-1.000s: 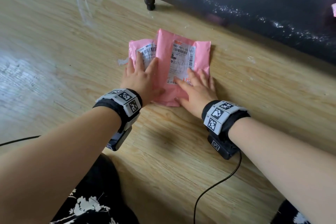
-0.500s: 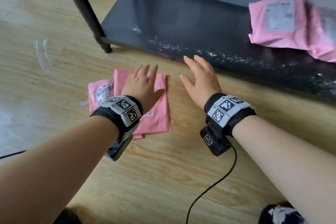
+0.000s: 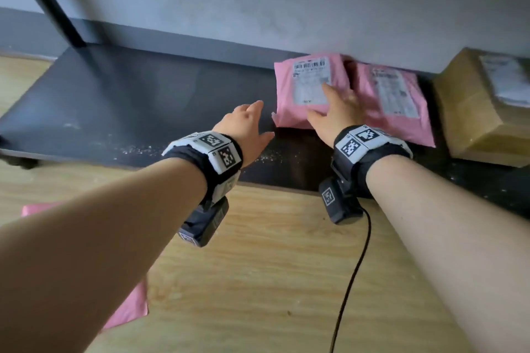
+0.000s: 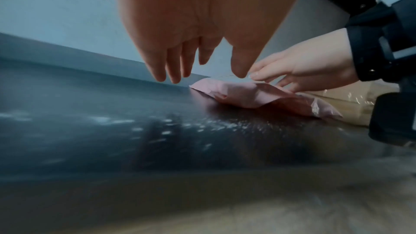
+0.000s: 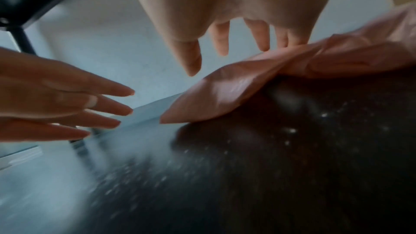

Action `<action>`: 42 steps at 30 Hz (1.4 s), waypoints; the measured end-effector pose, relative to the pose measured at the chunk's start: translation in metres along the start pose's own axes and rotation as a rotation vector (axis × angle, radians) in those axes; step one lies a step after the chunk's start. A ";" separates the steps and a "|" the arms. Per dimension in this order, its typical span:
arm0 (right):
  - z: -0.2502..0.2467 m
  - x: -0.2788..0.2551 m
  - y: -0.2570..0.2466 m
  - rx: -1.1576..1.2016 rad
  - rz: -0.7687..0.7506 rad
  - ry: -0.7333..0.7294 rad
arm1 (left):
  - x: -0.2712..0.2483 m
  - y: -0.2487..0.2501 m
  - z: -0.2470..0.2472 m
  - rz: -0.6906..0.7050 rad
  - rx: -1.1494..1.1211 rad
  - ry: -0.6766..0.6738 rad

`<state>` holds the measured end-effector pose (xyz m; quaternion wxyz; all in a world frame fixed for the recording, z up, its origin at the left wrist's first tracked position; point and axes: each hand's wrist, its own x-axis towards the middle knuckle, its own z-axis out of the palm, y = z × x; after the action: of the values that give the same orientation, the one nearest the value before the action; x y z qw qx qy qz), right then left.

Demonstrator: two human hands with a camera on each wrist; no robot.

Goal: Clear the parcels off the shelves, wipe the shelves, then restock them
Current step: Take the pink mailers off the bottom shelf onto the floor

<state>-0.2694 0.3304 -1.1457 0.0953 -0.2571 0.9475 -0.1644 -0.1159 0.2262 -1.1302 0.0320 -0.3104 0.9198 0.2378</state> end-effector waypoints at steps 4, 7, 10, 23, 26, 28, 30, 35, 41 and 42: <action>0.001 0.016 0.001 0.001 0.029 -0.087 | 0.031 0.029 0.012 -0.016 -0.121 -0.026; -0.002 0.013 0.002 0.052 0.050 -0.128 | 0.036 0.041 0.017 -0.033 -0.175 -0.039; -0.001 0.007 -0.004 0.181 0.020 -0.101 | 0.032 0.044 0.018 -0.044 -0.250 0.029; 0.032 -0.093 -0.082 0.540 -0.270 -0.096 | -0.082 -0.029 -0.036 -0.246 -0.368 0.333; 0.045 -0.139 -0.108 0.565 -0.346 -0.111 | -0.131 -0.056 -0.054 -0.282 -0.278 0.347; 0.057 -0.170 -0.125 0.599 -0.421 -0.150 | -0.163 -0.081 -0.056 -0.346 -0.230 0.356; 0.070 -0.200 -0.139 0.588 -0.476 -0.235 | -0.190 -0.106 -0.054 -0.405 -0.225 0.329; 0.103 -0.251 -0.145 0.399 -0.468 -0.411 | -0.239 -0.143 -0.030 -0.444 -0.132 0.176; 0.130 -0.273 -0.122 0.200 -0.329 -0.520 | -0.248 -0.162 0.017 -0.387 -0.181 0.014; 0.134 -0.274 -0.119 0.158 -0.315 -0.526 | -0.248 -0.163 0.024 -0.381 -0.177 -0.001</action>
<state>0.0530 0.3402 -1.2009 0.3301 -0.4264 0.8231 -0.1781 0.1772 0.2612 -1.1681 0.0494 -0.4804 0.8199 0.3074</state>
